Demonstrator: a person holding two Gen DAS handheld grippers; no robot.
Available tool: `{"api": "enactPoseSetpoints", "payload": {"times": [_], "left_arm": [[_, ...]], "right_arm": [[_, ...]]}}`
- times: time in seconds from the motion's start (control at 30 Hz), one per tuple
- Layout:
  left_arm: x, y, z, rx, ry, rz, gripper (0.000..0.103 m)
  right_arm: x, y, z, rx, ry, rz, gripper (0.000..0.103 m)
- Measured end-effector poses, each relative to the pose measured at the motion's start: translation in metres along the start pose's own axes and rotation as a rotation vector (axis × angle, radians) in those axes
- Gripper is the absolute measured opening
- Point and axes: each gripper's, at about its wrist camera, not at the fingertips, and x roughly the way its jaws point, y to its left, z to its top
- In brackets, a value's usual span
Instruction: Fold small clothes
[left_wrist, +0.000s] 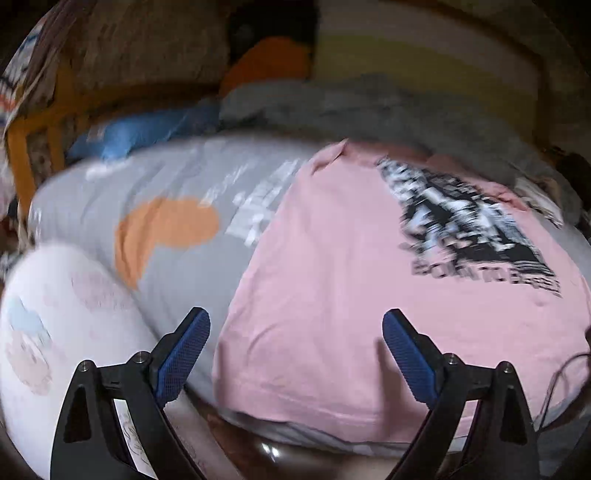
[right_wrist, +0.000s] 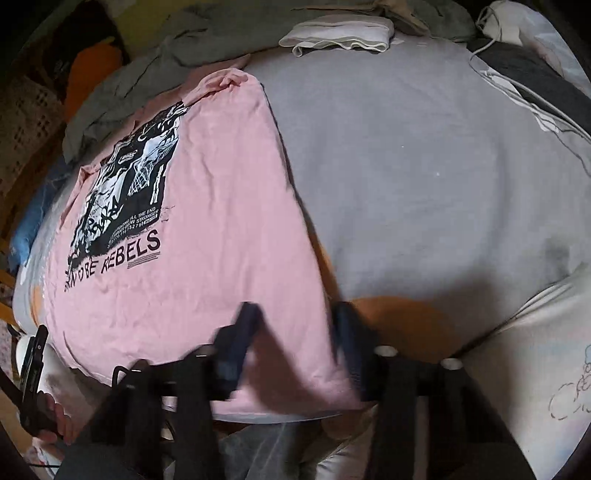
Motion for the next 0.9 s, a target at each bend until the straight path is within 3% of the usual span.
{"api": "enactPoseSetpoints", "payload": {"times": [0.03,0.07,0.2,0.27,0.33,0.37,0.4,0.57,0.67,0.77,0.9], "left_arm": [[0.006,0.006,0.000,-0.034,0.025,0.020,0.094],[0.010,0.014,0.001,-0.073,0.045,0.027,0.094],[0.016,0.022,0.002,-0.111,0.093,0.003,0.083],[0.017,0.017,-0.001,-0.086,0.104,-0.009,0.070],[0.018,0.016,-0.002,-0.090,0.120,-0.040,0.034],[0.015,0.016,-0.001,-0.093,0.104,-0.035,0.022],[0.012,0.017,0.000,-0.094,0.085,-0.044,0.004],[-0.011,0.010,0.014,-0.056,-0.022,-0.034,0.004],[-0.021,0.012,0.045,-0.076,-0.037,-0.059,0.004],[-0.015,0.007,0.096,-0.072,-0.011,-0.054,0.004],[0.013,-0.007,0.154,-0.071,-0.005,-0.066,0.004]], "right_arm": [[-0.001,0.001,-0.001,-0.006,-0.002,0.012,0.016],[-0.001,0.003,0.000,-0.009,-0.006,0.021,0.010],[-0.008,0.005,-0.001,-0.022,-0.043,0.030,0.006],[-0.012,0.006,0.000,-0.022,-0.061,0.024,0.005],[-0.016,0.007,0.000,-0.026,-0.084,0.017,0.004],[-0.019,0.009,-0.001,-0.037,-0.099,0.025,0.004],[-0.021,0.012,0.000,-0.052,-0.121,0.031,0.003],[-0.042,0.022,0.001,-0.103,-0.247,0.038,0.003],[-0.054,0.028,0.009,-0.121,-0.308,0.043,0.003],[-0.060,0.037,0.037,-0.134,-0.324,0.030,0.003],[-0.059,0.045,0.095,-0.066,-0.310,0.093,0.003]]}}
